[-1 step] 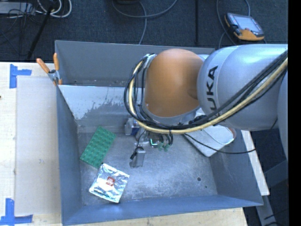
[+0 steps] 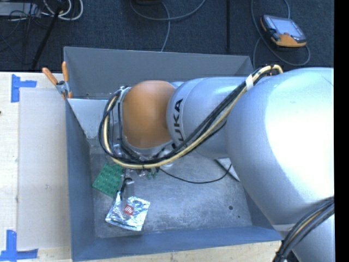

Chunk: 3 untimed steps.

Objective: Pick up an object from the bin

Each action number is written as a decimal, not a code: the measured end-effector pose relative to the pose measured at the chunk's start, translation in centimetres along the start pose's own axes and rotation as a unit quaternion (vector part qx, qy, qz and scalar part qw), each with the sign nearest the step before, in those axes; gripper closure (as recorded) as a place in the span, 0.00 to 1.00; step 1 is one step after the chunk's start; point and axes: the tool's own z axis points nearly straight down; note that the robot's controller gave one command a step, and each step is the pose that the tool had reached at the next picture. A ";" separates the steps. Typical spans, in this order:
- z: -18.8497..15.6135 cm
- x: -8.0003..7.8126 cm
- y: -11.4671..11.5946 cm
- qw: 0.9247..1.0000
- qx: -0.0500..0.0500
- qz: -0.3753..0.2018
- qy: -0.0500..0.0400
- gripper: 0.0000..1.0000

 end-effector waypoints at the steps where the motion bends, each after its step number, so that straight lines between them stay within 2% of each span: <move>1: -3.4 -2.5 1.3 0.999 0.000 -0.053 -0.003 0.00; 2: -3.3 -1.7 2.9 0.987 0.000 -0.162 0.000 0.00; 3: -0.2 -1.7 0.9 0.971 0.000 -0.238 0.000 0.00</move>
Offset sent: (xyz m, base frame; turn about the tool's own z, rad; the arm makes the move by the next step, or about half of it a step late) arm 0.0195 0.0187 0.0333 -0.1085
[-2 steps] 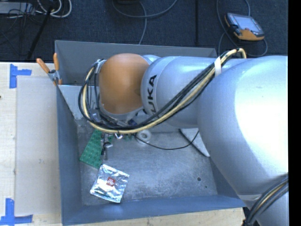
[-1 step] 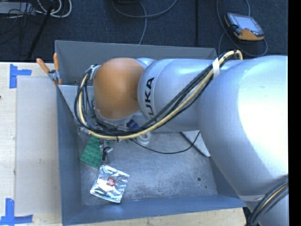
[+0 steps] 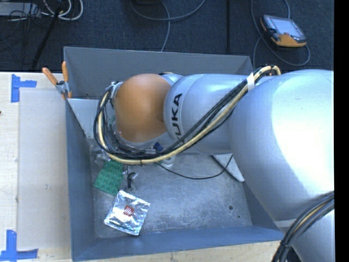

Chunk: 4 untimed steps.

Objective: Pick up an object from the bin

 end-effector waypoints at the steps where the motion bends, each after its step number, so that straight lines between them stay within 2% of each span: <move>1: 0.0 0.0 0.0 1.000 0.000 0.003 -0.001 0.00; 2: -0.1 -0.1 -0.1 1.000 0.000 0.003 -0.002 1.00; 3: -6.4 -0.3 -0.1 1.000 0.002 0.005 -0.004 1.00; 4: -8.8 -0.4 -0.1 1.000 0.001 0.007 -0.003 1.00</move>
Offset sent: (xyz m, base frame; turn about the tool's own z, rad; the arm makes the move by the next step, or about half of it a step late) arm 0.0000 0.0000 0.0000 0.0000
